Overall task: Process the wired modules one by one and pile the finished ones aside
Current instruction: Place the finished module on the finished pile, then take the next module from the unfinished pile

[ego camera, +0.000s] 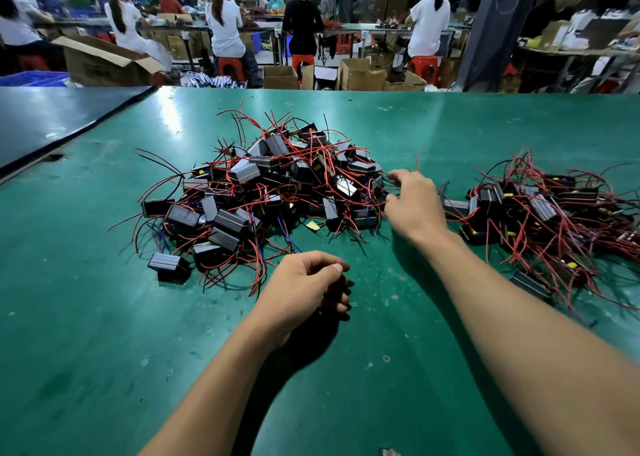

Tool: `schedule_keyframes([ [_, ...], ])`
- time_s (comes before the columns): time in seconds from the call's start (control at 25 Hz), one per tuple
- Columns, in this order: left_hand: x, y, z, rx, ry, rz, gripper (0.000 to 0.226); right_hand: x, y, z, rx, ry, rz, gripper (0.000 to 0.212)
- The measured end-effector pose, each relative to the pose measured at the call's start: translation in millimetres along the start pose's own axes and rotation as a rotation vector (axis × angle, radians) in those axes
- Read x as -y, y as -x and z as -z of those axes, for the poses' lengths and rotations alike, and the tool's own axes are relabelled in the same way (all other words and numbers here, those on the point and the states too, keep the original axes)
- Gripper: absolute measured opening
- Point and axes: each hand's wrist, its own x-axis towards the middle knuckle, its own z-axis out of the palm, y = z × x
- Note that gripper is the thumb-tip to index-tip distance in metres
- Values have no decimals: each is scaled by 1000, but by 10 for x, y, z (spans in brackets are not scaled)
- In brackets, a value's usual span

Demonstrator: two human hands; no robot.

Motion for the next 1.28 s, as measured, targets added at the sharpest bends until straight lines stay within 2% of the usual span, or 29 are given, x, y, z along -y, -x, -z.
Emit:
schedule_keyframes([
  [0.12, -1, -11, 4, 3, -17, 0, 15, -10, -179, -103, 235, 169, -24, 61],
  [0.2, -8, -14, 21, 9, -19, -2, 16, -28, -239, -144, 289, 222, 3, 53],
  [0.32, -9, -17, 23, 18, -9, 2, 16, -14, -276, -99, 69, 217, 66, 27],
  [0.48, -21, -4, 0, 14, 20, -18, 15, 179, -255, 209, -158, -255, -149, 31],
  [0.56, -38, -1, 3, -1, 48, -83, 15, 298, -248, 433, -193, -420, -127, 29],
  [0.6, -43, -2, 14, -15, 63, -124, 15, 357, -238, 559, -156, -482, -88, 31],
  [0.64, -52, -4, 25, -34, 87, -160, 15, 426, -211, 695, -48, -533, -46, 34],
  [0.72, -67, -14, 57, -91, 158, -207, 15, 520, -135, 904, 335, -543, 27, 49],
  [0.84, -81, -44, 56, -87, 275, -198, 23, 574, 54, 891, 852, -370, 69, 57],
  [0.92, -90, -59, 13, -6, 346, -137, 28, 585, 150, 770, 991, -401, 34, 55],
  [1.0, -77, -54, -22, 40, 399, -70, 22, 520, 120, 719, 1028, -520, -35, 46],
  [1.12, 3, -40, -31, 68, 304, -42, 19, 351, -79, 672, 964, -523, -161, 22],
  [1.2, 17, -31, -48, 72, 236, -43, 16, 279, -234, 530, 714, -416, -250, 10],
  [1.28, 2, -46, -68, 61, 182, -51, 17, 240, -406, 324, 339, -297, -287, 19],
])
